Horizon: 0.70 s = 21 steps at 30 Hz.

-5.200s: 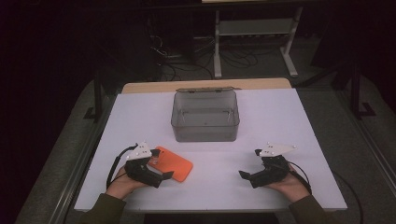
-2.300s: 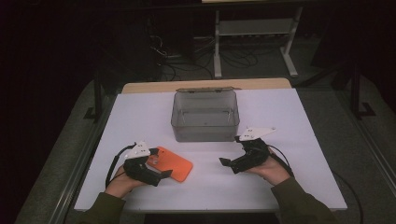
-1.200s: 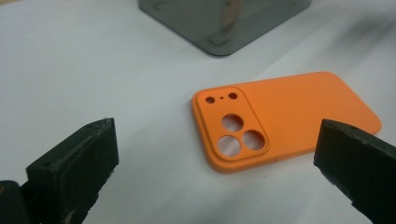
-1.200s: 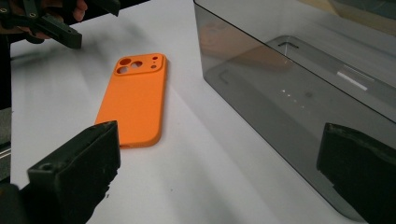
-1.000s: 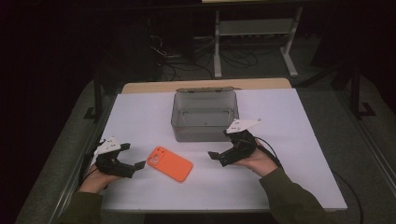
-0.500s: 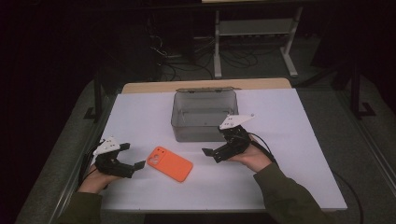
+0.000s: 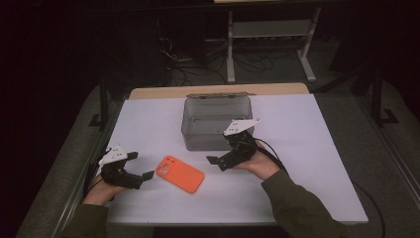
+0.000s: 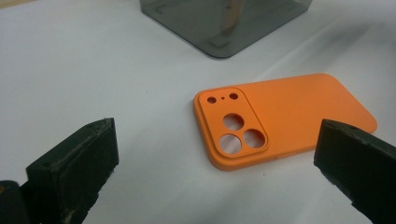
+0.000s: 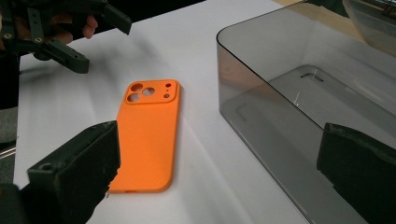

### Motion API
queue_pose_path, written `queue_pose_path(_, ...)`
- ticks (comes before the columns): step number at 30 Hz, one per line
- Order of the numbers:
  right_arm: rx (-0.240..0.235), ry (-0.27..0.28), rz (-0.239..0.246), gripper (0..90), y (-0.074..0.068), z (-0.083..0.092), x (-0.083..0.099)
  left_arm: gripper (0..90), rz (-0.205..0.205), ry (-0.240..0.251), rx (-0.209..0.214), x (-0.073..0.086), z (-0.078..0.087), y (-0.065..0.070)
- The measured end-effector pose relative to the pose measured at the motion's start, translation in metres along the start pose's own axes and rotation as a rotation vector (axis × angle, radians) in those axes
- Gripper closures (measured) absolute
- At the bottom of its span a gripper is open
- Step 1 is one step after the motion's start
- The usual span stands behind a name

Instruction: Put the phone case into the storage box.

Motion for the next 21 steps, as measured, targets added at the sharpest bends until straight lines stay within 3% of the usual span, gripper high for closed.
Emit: queue_pose_path(21,-0.022,-0.007,0.018,0.0,-0.007,-0.019,-0.017,0.0,0.003,0.001,0.0,0.0,0.0,0.0)
Point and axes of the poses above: each handheld gripper's, and its own axes: z roughly backward along the jaws, x roughly out of its underside, y roughly to its right, the point moved 1 cm from there along -z, roughly forward along the jaws
